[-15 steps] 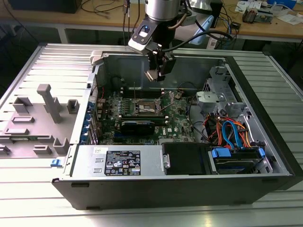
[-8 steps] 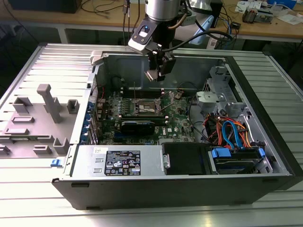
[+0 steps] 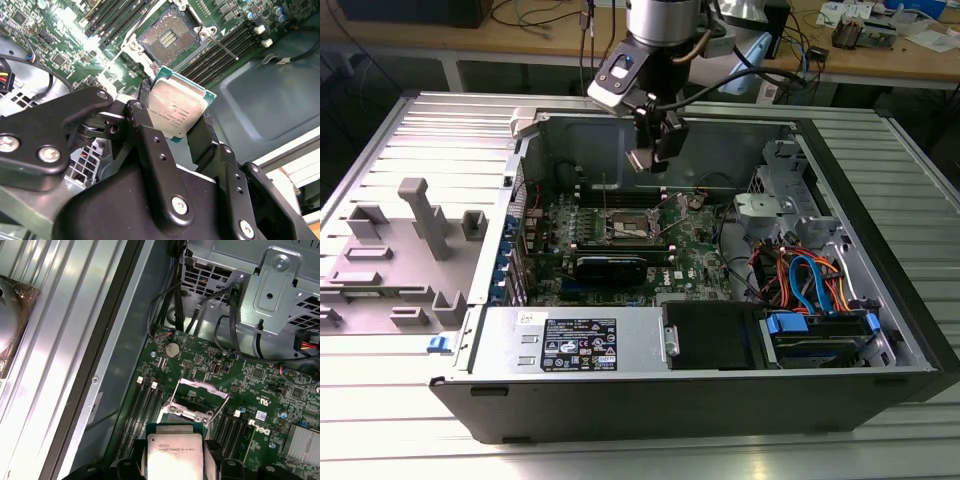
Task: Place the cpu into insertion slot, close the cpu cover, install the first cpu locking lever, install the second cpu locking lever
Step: 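Place the cpu into insertion slot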
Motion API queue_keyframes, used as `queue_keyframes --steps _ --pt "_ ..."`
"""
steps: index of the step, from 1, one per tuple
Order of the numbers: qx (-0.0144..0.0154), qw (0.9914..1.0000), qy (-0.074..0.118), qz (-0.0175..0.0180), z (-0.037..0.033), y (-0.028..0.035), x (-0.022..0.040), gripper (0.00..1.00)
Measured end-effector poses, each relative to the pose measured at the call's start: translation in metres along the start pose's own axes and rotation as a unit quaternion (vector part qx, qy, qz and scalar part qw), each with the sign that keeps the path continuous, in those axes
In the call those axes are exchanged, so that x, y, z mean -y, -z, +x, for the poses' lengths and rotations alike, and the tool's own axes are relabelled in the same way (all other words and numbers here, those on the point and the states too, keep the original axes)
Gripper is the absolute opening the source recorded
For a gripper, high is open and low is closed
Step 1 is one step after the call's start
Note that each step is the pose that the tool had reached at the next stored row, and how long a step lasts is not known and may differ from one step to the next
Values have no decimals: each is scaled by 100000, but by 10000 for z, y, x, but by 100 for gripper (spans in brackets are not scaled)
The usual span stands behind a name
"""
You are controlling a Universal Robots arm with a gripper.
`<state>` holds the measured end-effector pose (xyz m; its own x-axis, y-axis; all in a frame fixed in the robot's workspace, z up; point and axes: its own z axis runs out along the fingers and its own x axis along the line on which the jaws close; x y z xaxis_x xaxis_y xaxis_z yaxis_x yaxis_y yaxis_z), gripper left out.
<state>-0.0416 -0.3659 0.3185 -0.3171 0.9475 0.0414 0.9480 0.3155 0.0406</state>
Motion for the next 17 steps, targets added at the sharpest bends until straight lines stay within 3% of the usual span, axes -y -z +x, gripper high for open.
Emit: queue_keyframes --steps 8,12,15,17 --pt "58 99921 -3964 166 -3 -74 4 54" --pt "-4 99796 -6346 722 -5 -110 5 54" --pt "29 99672 -8052 796 -7 -158 7 54" --pt "37 99656 -8246 848 -8 -180 9 54"
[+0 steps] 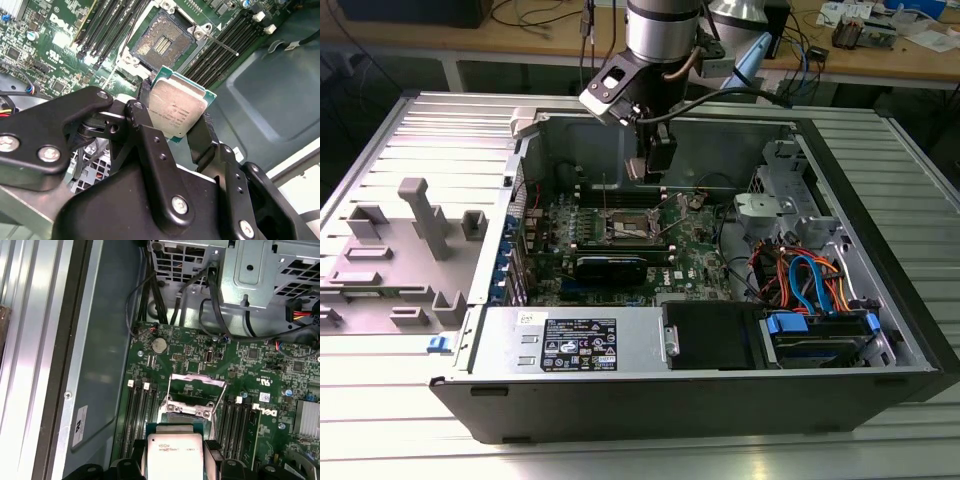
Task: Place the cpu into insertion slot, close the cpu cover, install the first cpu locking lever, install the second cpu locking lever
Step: 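Place the cpu into insertion slot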
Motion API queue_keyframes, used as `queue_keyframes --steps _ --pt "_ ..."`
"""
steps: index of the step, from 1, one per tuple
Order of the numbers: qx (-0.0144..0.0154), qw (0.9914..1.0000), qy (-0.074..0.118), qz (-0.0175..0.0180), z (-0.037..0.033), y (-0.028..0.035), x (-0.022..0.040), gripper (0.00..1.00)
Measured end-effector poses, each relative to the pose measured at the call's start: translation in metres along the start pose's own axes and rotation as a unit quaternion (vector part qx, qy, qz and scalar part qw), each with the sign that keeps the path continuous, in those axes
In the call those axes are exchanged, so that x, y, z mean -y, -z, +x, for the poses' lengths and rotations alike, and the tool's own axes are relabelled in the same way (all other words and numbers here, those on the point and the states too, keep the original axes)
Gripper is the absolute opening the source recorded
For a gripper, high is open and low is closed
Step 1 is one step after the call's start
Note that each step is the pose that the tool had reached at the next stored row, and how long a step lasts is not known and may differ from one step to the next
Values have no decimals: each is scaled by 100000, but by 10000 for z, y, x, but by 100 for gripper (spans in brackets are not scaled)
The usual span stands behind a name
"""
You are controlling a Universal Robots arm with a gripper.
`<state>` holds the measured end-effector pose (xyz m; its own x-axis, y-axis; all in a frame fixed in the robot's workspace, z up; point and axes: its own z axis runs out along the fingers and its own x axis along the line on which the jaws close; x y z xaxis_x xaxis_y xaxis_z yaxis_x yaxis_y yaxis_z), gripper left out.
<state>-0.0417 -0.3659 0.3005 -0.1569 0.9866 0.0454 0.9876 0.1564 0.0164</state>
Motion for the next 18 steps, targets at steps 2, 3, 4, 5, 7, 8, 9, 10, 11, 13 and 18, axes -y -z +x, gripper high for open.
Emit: queue_keyframes --steps 2,3,4,5,7,8,9,10,11,13,18 --pt "-12 100000 -195 26 -1 -21 2 54" --pt "-11 99999 -438 44 -1 -33 4 54" --pt "-11 99998 -574 55 -1 -40 4 54" --pt "-16 99998 -700 73 -1 -46 5 54" --pt "-10 99995 -1003 147 -2 -54 5 54" --pt "-12 99994 -1083 173 -2 -55 6 54" --pt "-14 99994 -1119 179 -2 -55 5 54" --pt "-22 99994 -1119 175 -2 -56 5 54" --pt "-24 99994 -1123 175 -2 -56 5 54" --pt "-23 99994 -1123 176 -2 -56 5 54" --pt "-30 99994 -1127 170 -2 -60 5 54"
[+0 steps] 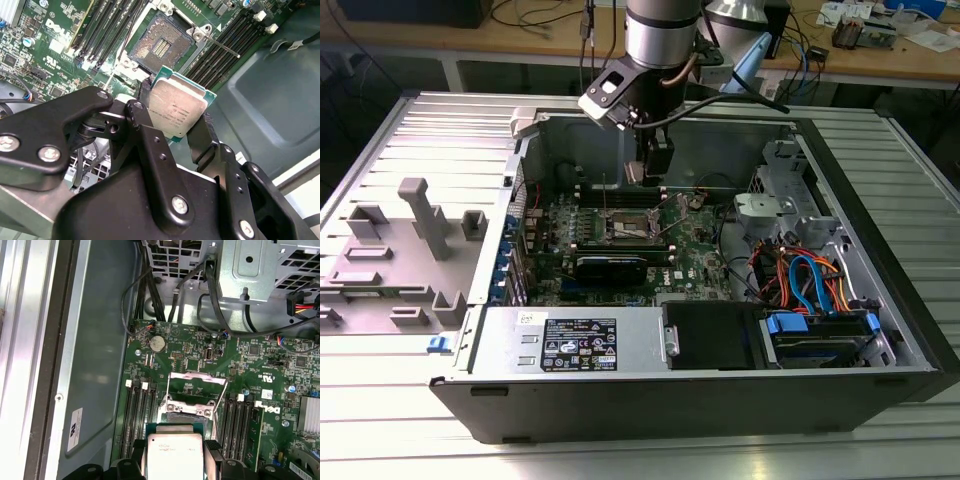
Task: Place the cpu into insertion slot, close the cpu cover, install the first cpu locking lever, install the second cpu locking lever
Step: 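Place the cpu into insertion slot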
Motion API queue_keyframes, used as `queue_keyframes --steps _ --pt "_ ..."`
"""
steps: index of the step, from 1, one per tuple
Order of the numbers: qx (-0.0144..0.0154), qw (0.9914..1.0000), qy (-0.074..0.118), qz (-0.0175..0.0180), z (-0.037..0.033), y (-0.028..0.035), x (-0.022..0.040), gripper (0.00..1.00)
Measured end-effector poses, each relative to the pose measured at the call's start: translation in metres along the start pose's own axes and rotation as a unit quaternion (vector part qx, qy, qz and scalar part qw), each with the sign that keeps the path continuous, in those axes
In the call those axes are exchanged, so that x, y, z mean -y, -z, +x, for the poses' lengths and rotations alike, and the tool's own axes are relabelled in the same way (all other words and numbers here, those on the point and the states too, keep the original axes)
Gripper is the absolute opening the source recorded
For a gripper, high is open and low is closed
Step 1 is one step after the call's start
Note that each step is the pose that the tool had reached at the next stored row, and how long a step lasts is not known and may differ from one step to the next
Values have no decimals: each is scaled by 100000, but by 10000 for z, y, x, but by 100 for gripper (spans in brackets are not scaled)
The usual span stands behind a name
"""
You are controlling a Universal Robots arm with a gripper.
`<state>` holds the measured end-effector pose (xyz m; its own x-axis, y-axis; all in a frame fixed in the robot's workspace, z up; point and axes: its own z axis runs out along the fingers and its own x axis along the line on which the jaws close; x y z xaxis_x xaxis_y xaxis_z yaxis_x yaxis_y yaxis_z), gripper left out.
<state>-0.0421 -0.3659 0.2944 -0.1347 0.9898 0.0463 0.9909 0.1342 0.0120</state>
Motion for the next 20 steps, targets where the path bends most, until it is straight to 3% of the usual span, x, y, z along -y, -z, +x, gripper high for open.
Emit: queue_keyframes --steps 3,8,9,15,16,17,20 --pt "22 100000 0 8 -1 -19 0 54" --pt "130 100000 -51 18 -6 -134 9 54" --pt "163 99999 -348 12 -5 -193 36 54" --pt "216 99917 -4064 -155 -10 -323 39 54" --pt "226 99887 -4735 -183 -12 -354 39 54" --pt "256 99844 -5572 -222 -16 -424 40 54" --pt "257 99840 -5652 -223 -61 -541 59 54"
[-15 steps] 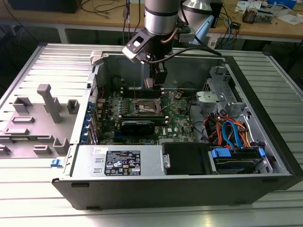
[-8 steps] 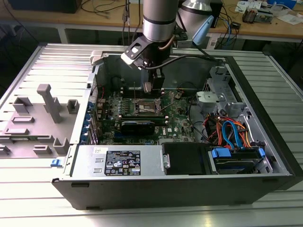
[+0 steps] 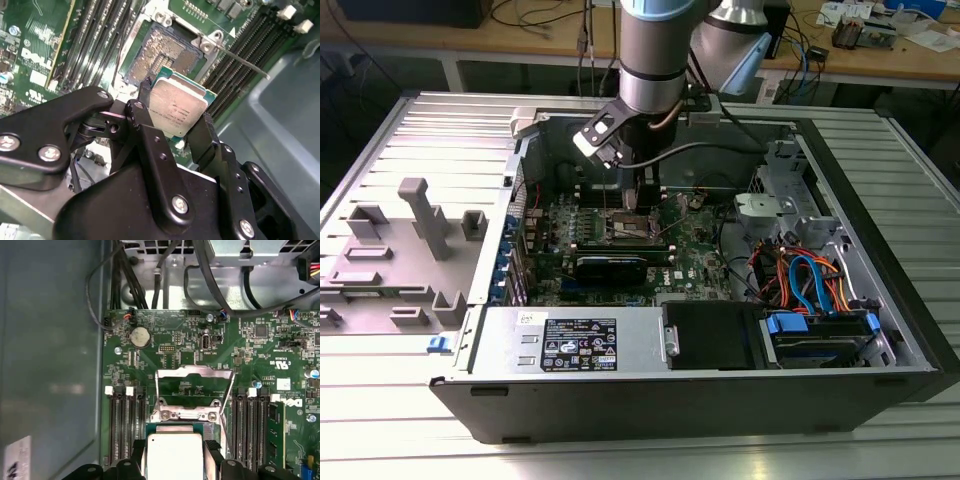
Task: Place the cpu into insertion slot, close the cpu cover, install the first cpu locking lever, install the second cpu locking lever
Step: 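Place the cpu into insertion slot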
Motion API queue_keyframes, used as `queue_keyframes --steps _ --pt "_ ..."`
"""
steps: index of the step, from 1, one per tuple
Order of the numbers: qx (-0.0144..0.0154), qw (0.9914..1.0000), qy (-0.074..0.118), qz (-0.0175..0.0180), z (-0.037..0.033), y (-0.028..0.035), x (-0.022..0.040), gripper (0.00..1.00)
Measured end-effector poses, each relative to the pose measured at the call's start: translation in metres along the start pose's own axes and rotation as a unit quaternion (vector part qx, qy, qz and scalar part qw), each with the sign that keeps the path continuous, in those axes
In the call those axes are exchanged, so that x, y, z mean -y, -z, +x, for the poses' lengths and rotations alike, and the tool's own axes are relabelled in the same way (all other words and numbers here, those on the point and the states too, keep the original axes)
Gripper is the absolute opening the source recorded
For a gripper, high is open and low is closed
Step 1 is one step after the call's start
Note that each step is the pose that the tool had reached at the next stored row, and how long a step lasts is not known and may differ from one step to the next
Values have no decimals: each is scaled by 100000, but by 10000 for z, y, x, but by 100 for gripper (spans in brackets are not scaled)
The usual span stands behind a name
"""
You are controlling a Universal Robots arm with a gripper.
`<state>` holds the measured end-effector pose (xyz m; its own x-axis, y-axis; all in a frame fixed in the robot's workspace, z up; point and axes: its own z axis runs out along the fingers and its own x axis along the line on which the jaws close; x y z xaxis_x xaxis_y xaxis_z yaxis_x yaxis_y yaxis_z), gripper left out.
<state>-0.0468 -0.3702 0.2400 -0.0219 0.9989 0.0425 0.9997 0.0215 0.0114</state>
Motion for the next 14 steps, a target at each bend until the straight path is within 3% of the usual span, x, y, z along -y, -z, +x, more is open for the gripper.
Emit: queue_keyframes --steps 7,14 --pt "3 100000 0 -48 -105 -142 72 54" --pt "11 100000 3 -71 -109 -162 73 54"
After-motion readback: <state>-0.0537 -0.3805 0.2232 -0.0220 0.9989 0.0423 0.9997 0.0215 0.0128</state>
